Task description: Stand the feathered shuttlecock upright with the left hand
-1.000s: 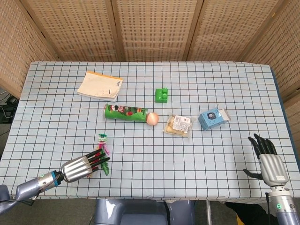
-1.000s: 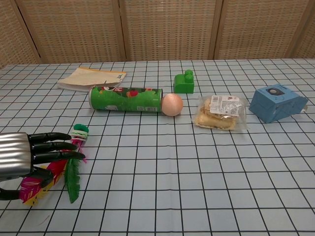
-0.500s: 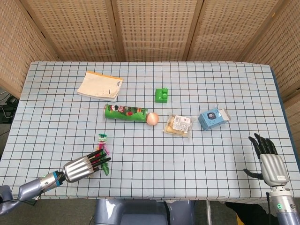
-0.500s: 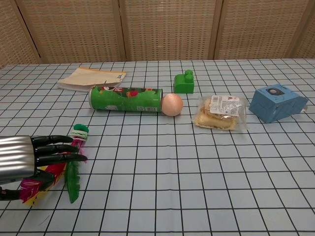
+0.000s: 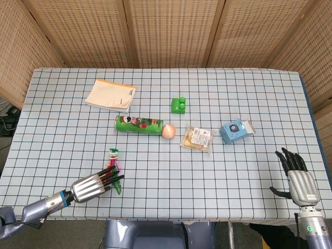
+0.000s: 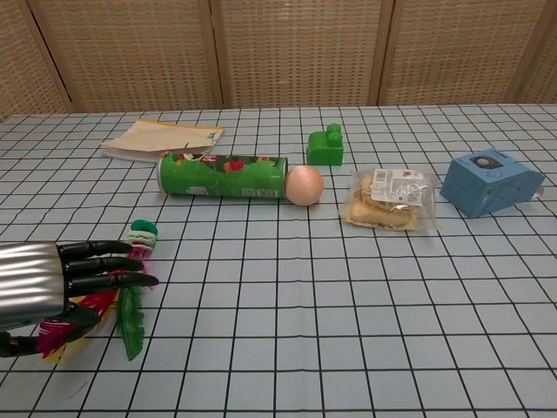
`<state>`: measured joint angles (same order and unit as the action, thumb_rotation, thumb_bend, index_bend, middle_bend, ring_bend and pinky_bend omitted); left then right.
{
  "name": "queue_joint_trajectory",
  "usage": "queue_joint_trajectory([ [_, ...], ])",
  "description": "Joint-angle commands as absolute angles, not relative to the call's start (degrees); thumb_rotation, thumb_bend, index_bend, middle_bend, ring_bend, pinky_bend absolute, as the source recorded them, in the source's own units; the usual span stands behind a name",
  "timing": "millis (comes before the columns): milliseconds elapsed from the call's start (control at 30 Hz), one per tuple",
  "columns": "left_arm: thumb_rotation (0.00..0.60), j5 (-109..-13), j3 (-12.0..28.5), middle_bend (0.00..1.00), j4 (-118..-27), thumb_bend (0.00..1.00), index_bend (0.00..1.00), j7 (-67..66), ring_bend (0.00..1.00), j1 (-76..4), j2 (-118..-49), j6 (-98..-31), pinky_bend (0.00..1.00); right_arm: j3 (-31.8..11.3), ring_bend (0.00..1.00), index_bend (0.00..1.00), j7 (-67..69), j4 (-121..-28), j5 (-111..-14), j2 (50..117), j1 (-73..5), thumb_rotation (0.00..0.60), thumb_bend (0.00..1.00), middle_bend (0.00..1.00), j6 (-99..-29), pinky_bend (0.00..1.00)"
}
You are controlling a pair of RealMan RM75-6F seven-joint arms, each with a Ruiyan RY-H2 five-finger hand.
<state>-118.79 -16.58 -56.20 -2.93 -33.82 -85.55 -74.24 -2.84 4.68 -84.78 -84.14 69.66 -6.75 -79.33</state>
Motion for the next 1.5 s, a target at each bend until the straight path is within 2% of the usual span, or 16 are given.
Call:
queue_joint_trajectory([
  [33, 0.600, -118.61, -16.45, 0.02, -56.06, 0.46, 0.77, -3.24, 0.00, -33.83, -85.50, -74.67, 0.00, -2.80, 0.00, 0.03, 4.60, -84.80, -84.14, 69.69, -6.78, 0.600, 0.01, 0.00, -79.21, 0.00],
  [467, 0.600, -117.96, -14.66, 0.04, -60.09, 0.48, 0.85, -5.10, 0.00, -35.79, -82.58, -76.33, 0.00, -2.79, 0.00, 0.03, 4.17, -84.87, -83.96, 69.81, -6.83, 0.600, 0.01, 0.00, -78.99, 0.00],
  [933, 0.600, -117.46, -12.78, 0.04, -65.97, 0.48, 0.89, -9.15, 0.00, -37.11, -78.87, -76.70, 0.00, -2.88, 0.00, 0.03, 4.56, -85.00, -83.93, 69.62, -6.83, 0.600, 0.01, 0.00, -79.01, 0.00],
  [1500, 0.600, -112.47, -7.11, 0.04, -68.52, 0.48, 0.91, -9.16, 0.00, -37.96, -76.51, -77.90, 0.00, -2.84, 0.00, 0.03, 4.57, -85.00, -83.99, 69.59, -6.84, 0.600, 0.01, 0.00, -78.97, 0.00],
])
